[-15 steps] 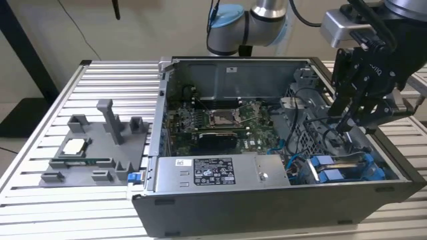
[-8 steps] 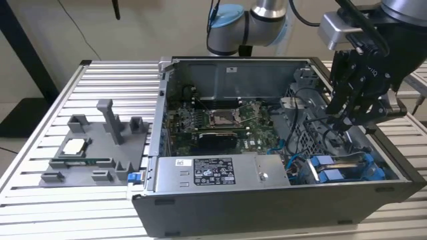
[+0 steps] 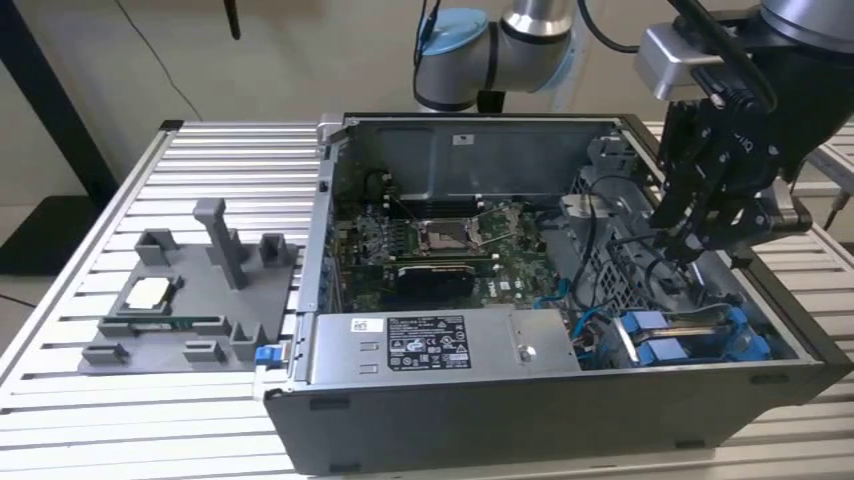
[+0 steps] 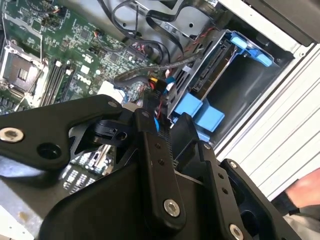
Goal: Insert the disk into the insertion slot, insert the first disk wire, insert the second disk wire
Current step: 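Insert the first disk wire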
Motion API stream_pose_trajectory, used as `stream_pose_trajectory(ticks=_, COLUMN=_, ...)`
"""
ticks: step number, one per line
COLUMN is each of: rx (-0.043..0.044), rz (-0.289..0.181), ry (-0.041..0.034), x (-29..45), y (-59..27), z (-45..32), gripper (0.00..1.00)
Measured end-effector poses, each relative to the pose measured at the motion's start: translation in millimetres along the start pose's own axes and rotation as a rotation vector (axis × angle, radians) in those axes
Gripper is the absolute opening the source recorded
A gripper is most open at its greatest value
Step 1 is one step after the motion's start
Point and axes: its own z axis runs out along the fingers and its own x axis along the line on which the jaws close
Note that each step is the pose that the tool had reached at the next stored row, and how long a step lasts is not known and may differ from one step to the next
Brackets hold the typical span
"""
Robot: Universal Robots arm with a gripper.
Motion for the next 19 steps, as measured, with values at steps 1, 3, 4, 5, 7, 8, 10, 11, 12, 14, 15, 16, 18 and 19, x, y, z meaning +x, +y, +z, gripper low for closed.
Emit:
stream_pose_trajectory(ticks=1, rx=0.0, rz=0.0, ry=-0.0003, x=-0.1, y=0.0, z=0.3, gripper=0.4)
stream_pose_trajectory(ticks=3, rx=0.0, rz=0.0, ry=-0.0007, x=-0.2, y=0.1, z=0.9, gripper=0.4)
stream_pose_trajectory(ticks=4, rx=0.0, rz=0.0, ry=-0.0009, x=-0.2, y=0.1, z=1.2, gripper=0.4)
stream_pose_trajectory(ticks=5, rx=0.0, rz=0.0, ry=-0.0011, x=-0.3, y=0.1, z=1.5, gripper=0.4)
stream_pose_trajectory(ticks=7, rx=-0.0001, rz=0.0, ry=-0.0029, x=-0.3, y=0.1, z=2.2, gripper=0.4)
stream_pose_trajectory(ticks=8, rx=-0.0001, rz=0.0, ry=-0.0062, x=-0.3, y=0.1, z=2.6, gripper=0.4)
stream_pose_trajectory(ticks=10, rx=-0.0003, rz=0.0, ry=-0.0142, x=-0.4, y=-0.3, z=3.2, gripper=0.4)
stream_pose_trajectory(ticks=11, rx=-0.0003, rz=0.001, ry=-0.0171, x=-0.4, y=-0.6, z=4.0, gripper=0.4)
stream_pose_trajectory(ticks=12, rx=-0.0004, rz=0.001, ry=-0.0192, x=-0.4, y=-1.0, z=4.9, gripper=0.4)
stream_pose_trajectory(ticks=14, rx=-0.0005, rz=0.001, ry=-0.0231, x=-0.1, y=-2.5, z=6.7, gripper=0.4)
stream_pose_trajectory(ticks=15, rx=-0.0006, rz=0.001, ry=-0.0256, x=0.0, y=-3.5, z=7.4, gripper=0.4)
stream_pose_trajectory(ticks=16, rx=-0.0007, rz=0.001, ry=-0.0291, x=0.0, y=-4.6, z=7.8, gripper=0.4)
stream_pose_trajectory(ticks=18, rx=-0.0008, rz=0.001, ry=-0.037, x=0.0, y=-7.0, z=8.3, gripper=0.4)
stream_pose_trajectory(ticks=19, rx=-0.0009, rz=0.001, ry=-0.0411, x=-0.1, y=-8.1, z=8.4, gripper=0.4)
